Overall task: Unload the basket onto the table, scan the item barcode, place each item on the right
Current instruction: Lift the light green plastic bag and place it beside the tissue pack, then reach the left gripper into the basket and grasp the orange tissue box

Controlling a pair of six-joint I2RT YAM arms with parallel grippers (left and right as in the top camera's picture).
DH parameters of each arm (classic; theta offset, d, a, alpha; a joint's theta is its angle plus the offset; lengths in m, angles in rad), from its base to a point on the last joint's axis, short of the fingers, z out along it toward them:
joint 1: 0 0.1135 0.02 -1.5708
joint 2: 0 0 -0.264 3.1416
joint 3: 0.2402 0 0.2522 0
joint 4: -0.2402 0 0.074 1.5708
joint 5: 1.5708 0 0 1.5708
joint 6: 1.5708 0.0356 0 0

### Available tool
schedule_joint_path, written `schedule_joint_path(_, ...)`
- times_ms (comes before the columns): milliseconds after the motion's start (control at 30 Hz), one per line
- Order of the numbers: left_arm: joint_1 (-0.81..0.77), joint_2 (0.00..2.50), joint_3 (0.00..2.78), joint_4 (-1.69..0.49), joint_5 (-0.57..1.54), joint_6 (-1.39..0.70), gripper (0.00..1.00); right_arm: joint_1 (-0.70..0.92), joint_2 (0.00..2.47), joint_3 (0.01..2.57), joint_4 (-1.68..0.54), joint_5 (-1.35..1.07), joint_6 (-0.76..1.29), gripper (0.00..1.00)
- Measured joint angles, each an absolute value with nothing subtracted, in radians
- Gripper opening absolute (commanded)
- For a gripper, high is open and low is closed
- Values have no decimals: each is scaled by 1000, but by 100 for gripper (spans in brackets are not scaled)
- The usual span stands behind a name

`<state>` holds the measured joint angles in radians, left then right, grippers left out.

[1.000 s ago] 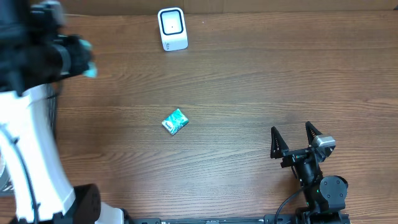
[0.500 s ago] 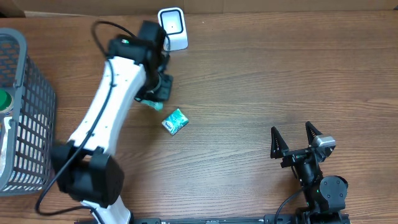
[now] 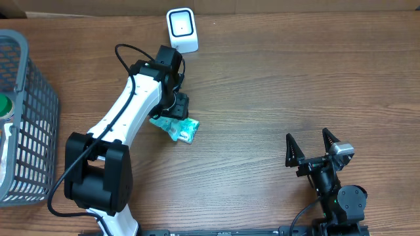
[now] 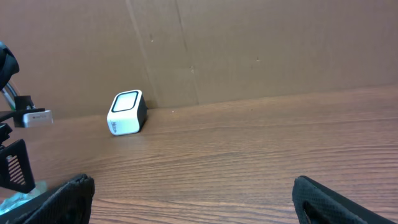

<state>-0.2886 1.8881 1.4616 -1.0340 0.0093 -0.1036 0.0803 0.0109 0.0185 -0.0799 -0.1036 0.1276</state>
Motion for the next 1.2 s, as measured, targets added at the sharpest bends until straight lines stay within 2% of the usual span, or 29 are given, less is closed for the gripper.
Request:
schedule_joint_path(133,-285,1888,1480,-1063,-10,-104,61,80,11,19,-80,-104,128,100)
schedule_joint_path(300,-250,1885,1691,-1209,-20,-105,64,80,11,19,-80,-104,127,100)
schedule_joint_path(367,-224,1878,1809,-1274,-24,-113,91,80,11,19,-80,-104,127,100)
schedule_joint_path(400,-208,1869,1869,-1302,-28,-127,100,80,11,19,-80,-104,128,100)
schedule_joint_path(567,-55,1785,2169,-1438,-44,-201,99,80,11,19,-80,-104,128,100)
schedule_joint_path(733,211,1675,2336,-1531,-62,-234,99,80,11,19,-80,-104,128,100)
schedule_joint_path(867,454,1617,2361,-1575,-55,-245,100,80,11,19,-80,-104,127,100)
schedule_joint_path(933,574,1620,2359,-1581,-30,-257,96,80,11,19,-79,-104,128,100)
schedule_joint_path(1000,673,1636,2346,-1574,-2,-264,100,80,11,19,-80,-104,128,100)
schedule_joint_path(1200,842,1727,2249,-1538,41,-280,100,80,11,19,-79,-104,127,100)
